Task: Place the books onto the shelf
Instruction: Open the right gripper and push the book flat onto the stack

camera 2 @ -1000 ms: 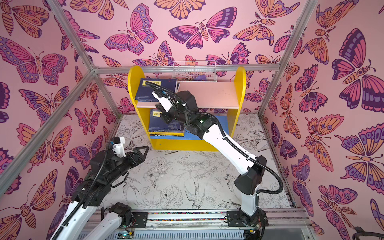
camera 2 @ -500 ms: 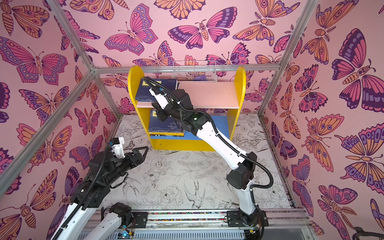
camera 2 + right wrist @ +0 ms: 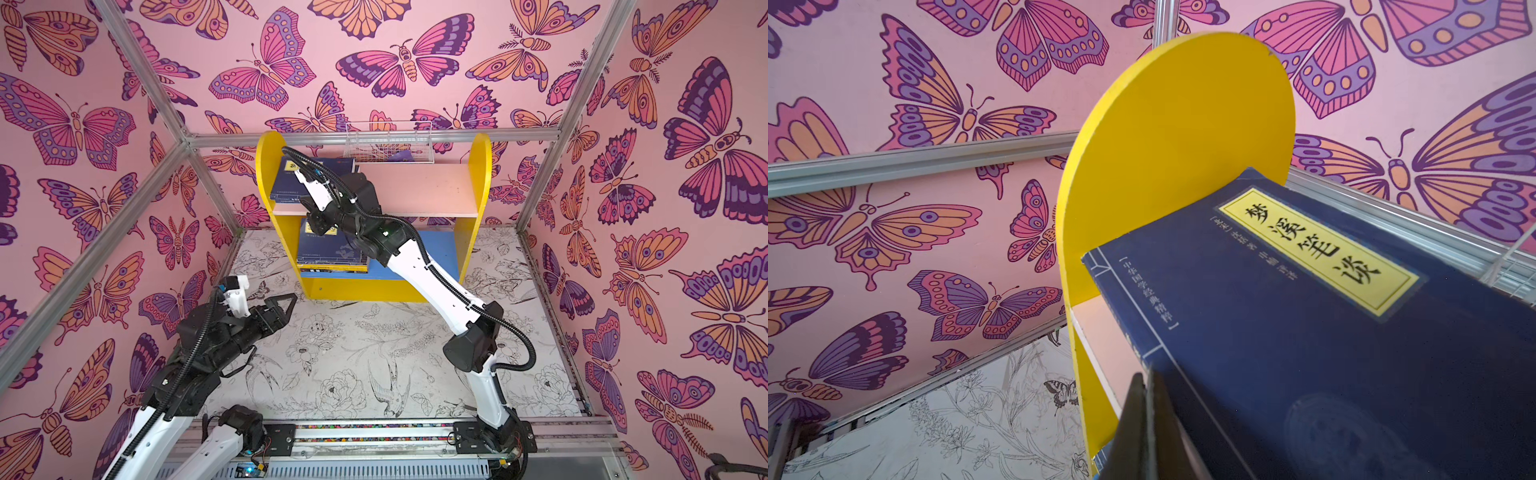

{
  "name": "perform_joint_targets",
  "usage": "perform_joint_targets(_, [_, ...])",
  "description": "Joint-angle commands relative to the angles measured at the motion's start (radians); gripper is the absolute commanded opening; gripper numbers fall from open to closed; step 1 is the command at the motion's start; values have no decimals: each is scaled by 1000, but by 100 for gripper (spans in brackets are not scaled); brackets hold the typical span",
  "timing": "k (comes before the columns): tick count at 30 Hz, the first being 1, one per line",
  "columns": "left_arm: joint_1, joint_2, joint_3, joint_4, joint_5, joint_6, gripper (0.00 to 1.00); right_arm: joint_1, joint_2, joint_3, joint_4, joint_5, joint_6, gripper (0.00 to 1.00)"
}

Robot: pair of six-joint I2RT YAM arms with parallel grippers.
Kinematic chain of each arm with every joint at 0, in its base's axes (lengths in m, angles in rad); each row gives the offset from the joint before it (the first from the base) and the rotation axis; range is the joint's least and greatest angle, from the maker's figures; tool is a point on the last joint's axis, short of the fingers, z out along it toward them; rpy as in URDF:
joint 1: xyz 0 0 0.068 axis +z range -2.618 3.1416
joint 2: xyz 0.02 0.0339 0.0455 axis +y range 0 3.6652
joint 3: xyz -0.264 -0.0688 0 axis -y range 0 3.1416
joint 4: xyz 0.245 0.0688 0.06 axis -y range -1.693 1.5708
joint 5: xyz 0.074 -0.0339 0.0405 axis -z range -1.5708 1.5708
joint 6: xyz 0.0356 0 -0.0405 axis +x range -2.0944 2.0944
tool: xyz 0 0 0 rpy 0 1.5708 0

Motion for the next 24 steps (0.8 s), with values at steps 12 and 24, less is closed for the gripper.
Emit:
perform_joint_targets(12, [6, -11, -18, -9, -5, 16, 83, -33, 27, 51, -15, -17, 17, 0])
perform_joint_targets(24, [7, -4, -21, -8, -5, 21, 83, -91, -91, -45, -81, -337, 2, 0])
